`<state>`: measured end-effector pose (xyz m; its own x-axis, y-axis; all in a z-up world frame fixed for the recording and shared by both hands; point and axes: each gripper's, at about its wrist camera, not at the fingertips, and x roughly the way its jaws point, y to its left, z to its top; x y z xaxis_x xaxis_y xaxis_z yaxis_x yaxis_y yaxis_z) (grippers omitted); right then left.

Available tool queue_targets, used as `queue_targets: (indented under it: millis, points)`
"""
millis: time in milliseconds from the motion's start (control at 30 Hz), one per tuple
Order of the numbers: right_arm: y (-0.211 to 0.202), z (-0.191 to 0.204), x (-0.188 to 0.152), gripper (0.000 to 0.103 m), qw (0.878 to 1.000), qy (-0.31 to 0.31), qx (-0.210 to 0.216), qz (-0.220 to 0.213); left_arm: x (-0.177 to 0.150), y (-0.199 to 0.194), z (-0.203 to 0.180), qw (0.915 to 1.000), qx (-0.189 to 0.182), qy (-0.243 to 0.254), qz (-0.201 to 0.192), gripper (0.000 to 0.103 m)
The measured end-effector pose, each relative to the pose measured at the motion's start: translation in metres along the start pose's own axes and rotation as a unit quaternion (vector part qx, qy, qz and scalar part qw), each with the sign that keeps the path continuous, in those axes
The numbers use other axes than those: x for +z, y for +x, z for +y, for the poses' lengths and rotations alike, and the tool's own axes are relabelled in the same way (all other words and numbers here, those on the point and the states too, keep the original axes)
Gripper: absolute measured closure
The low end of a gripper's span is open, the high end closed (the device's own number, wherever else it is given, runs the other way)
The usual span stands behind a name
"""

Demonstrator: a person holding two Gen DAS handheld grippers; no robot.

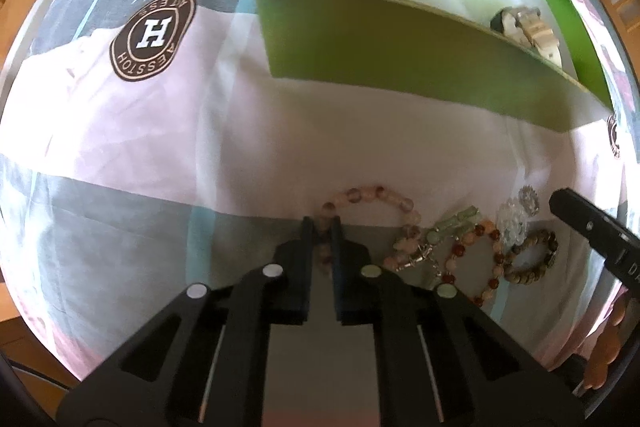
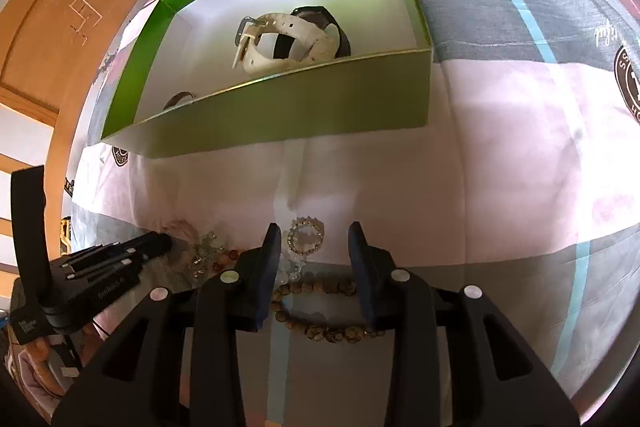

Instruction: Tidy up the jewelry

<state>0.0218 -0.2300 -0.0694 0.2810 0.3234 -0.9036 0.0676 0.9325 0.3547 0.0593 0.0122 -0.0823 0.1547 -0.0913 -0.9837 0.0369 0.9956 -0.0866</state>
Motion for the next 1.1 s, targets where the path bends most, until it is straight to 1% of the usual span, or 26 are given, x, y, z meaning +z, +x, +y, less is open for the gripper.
queue_targets:
  millis: [133, 200, 267, 367, 400, 433, 467, 500, 533, 567, 633, 700, 767, 800, 833, 867, 933, 1033, 1100]
  points:
    - [0.0, 0.001, 0.0, 0.066, 1.0, 0.0, -0.007, -0.004, 0.009, -0.019, 0.023, 0.9986, -0.021, -0.032, -0.038, 0.095]
    - [-0.001, 0.0, 0.001, 0.066, 1.0, 0.001, -0.008, -0.007, 0.012, -0.029, 0.03, 0.9971, -0.023, -0.047, -0.055, 0.095]
    - [-0.001, 0.001, 0.001, 0.066, 1.0, 0.001, -0.009, -0.01, 0.012, -0.028, 0.033, 0.9974, -0.023, -0.046, -0.051, 0.095]
    - [0.002, 0.003, 0.0, 0.066, 1.0, -0.004, -0.012, -0.006, 0.01, -0.023, 0.03, 0.9983, -0.021, -0.042, -0.033, 0.094]
    - [0.003, 0.003, 0.0, 0.066, 1.0, -0.005, -0.012, -0.005, 0.009, -0.022, 0.029, 0.9986, -0.02, -0.039, -0.03, 0.089]
    - [0.004, 0.004, -0.001, 0.066, 1.0, -0.006, -0.012, -0.004, 0.007, -0.022, 0.028, 0.9986, -0.02, -0.037, -0.03, 0.081]
    - [0.004, 0.004, -0.001, 0.066, 1.0, -0.007, -0.011, -0.003, 0.007, -0.024, 0.026, 0.9987, -0.02, -0.036, -0.031, 0.076]
    - [0.005, 0.005, -0.001, 0.066, 1.0, -0.007, -0.012, -0.004, 0.006, -0.026, 0.024, 0.9986, -0.02, -0.036, -0.035, 0.069]
    - [0.006, 0.005, -0.001, 0.066, 1.0, -0.01, -0.017, -0.008, 0.009, -0.028, 0.026, 0.9985, -0.02, -0.037, -0.037, 0.064]
    - [0.007, 0.006, -0.001, 0.066, 1.0, -0.012, -0.021, -0.011, 0.008, -0.029, 0.024, 0.9984, -0.021, -0.036, -0.039, 0.063]
    - [0.012, 0.009, -0.001, 0.066, 0.999, -0.015, -0.028, -0.012, 0.007, -0.03, 0.017, 0.9986, -0.028, -0.026, -0.038, 0.062]
    - [0.019, 0.011, -0.002, 0.066, 0.999, -0.018, -0.029, -0.005, 0.006, -0.028, 0.007, 0.999, -0.033, -0.008, -0.03, 0.057]
    - [0.025, 0.015, -0.004, 0.066, 0.999, -0.029, -0.035, -0.001, 0.001, -0.026, -0.003, 0.9991, -0.034, 0.011, -0.023, 0.055]
    - [0.025, 0.019, -0.005, 0.068, 0.998, -0.039, -0.042, -0.004, -0.001, -0.024, -0.008, 0.999, -0.035, 0.02, -0.02, 0.054]
    - [0.025, 0.022, -0.005, 0.078, 0.998, -0.048, -0.048, -0.008, -0.003, -0.022, -0.014, 0.9988, -0.035, 0.03, -0.015, 0.053]
    - [0.025, 0.023, -0.005, 0.082, 0.997, -0.051, -0.048, -0.007, -0.006, -0.02, -0.019, 0.9985, -0.036, 0.04, -0.01, 0.053]
    - [0.023, 0.019, -0.005, 0.082, 0.998, -0.043, -0.05, -0.008, -0.01, -0.016, -0.027, 0.9979, -0.037, 0.054, -0.003, 0.053]
    - [0.015, 0.012, -0.001, 0.082, 0.995, -0.038, -0.092, -0.03, -0.012, -0.011, -0.036, 0.9971, -0.037, 0.067, 0.004, 0.053]
    - [0.011, 0.007, 0.002, 0.082, 0.994, -0.029, -0.098, -0.035, -0.012, -0.006, -0.039, 0.9968, -0.034, 0.071, 0.01, 0.053]
